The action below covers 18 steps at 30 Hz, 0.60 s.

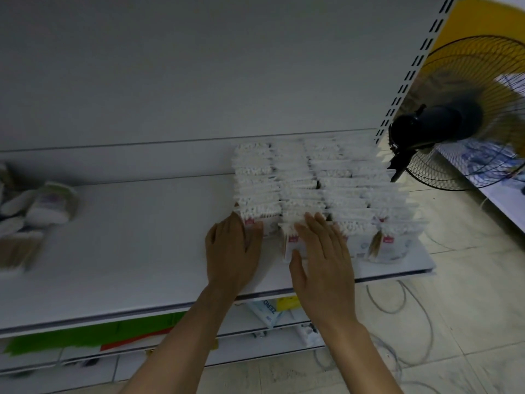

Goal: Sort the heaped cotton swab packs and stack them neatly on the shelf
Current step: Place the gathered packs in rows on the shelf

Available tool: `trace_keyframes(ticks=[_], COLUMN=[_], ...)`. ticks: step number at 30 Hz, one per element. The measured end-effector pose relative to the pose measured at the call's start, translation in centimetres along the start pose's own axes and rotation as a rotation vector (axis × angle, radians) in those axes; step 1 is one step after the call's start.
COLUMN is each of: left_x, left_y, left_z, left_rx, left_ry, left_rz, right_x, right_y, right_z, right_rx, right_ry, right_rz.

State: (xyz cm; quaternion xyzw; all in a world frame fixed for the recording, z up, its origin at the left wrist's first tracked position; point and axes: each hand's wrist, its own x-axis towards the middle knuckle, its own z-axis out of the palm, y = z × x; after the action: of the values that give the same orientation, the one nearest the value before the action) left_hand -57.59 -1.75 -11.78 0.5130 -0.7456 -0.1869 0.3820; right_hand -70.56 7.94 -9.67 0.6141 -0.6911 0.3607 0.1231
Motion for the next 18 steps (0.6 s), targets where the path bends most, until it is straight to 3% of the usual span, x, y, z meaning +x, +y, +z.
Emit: trace_keyframes(ticks=[5,9,12,18], left_x=[-0.2,-0.8,-1.2,-2.5], left_y=[-0.6,0.5,1.2,-0.2], left_z=[0.2,-0.8,-3.6,-14.7], left_rx=[-0.031,-0.223,-0.181,0.17], left_ry=[-0.122,-0.09,-0.002,0.106], left_rz=[-0.103,-0.177,-0.046,0.178], right_x=[0.0,0.1,0.6,1.7], right_y=[-0.2,-1.8,-4.3,-12.4], right_z=[-0.4,-1.7,-2.6,-3.2], right_rx=[0.05,0.106,0.17,0.225], right_ry=[-0.022,-0.028,-0.064,-0.147], right_rz=[0.027,0.069,0.074,0.035])
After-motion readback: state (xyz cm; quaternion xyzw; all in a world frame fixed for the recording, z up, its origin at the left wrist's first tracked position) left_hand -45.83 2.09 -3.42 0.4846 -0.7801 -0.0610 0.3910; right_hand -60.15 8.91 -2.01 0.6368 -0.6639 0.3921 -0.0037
